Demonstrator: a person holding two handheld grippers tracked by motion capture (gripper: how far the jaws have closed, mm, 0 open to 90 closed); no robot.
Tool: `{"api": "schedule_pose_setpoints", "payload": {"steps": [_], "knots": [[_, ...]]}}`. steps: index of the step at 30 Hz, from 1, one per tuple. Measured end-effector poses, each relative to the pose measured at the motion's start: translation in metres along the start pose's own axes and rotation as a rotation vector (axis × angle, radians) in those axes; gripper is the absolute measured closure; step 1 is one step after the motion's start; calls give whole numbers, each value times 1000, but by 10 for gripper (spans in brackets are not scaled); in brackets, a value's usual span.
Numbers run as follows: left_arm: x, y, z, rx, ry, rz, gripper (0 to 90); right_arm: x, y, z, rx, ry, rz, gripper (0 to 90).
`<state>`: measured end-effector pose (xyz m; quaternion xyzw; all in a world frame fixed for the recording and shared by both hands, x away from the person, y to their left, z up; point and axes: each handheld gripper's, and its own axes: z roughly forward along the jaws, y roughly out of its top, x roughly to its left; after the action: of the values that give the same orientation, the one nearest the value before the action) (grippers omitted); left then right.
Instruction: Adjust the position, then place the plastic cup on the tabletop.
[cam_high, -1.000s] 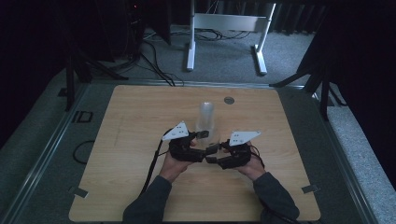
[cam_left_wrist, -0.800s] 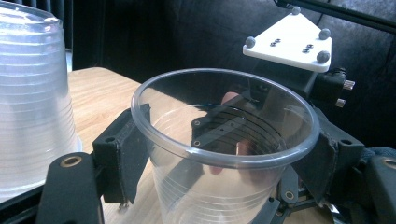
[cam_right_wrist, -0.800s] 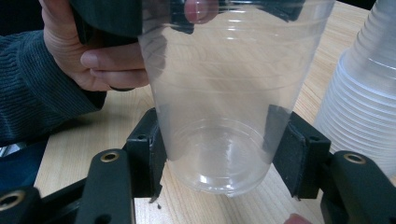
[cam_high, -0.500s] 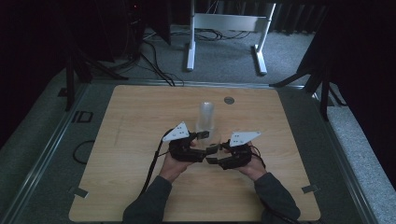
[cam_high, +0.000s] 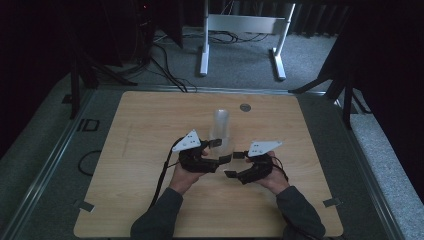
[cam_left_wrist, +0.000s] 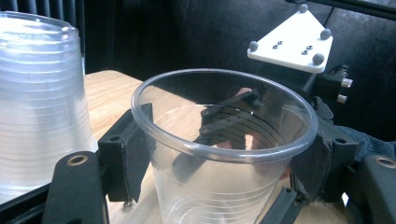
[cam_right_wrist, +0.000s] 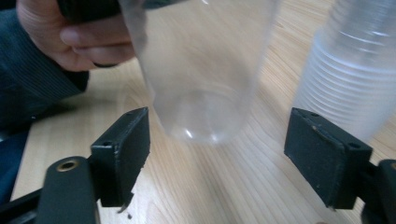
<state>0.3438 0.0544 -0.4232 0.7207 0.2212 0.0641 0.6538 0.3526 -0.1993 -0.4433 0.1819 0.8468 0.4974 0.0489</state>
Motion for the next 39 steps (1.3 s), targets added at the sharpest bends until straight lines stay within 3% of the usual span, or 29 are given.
{"api": "schedule_pose_setpoints", "payload": {"steps": [6, 21, 35, 39], "knots": [[1, 0, -3, 0, 30, 9, 279, 1, -5, -8, -13, -21, 15, 201], [-1, 1, -6, -1, 58, 25, 280, 0, -6, -22, -59, -70, 37, 203], [-2, 0, -8, -3, 80, 41, 280, -4, -10, -32, -99, -130, 90, 233], [-3, -2, -7, -4, 98, 43, 280, -7, -13, -38, -118, -170, 121, 234]]}}
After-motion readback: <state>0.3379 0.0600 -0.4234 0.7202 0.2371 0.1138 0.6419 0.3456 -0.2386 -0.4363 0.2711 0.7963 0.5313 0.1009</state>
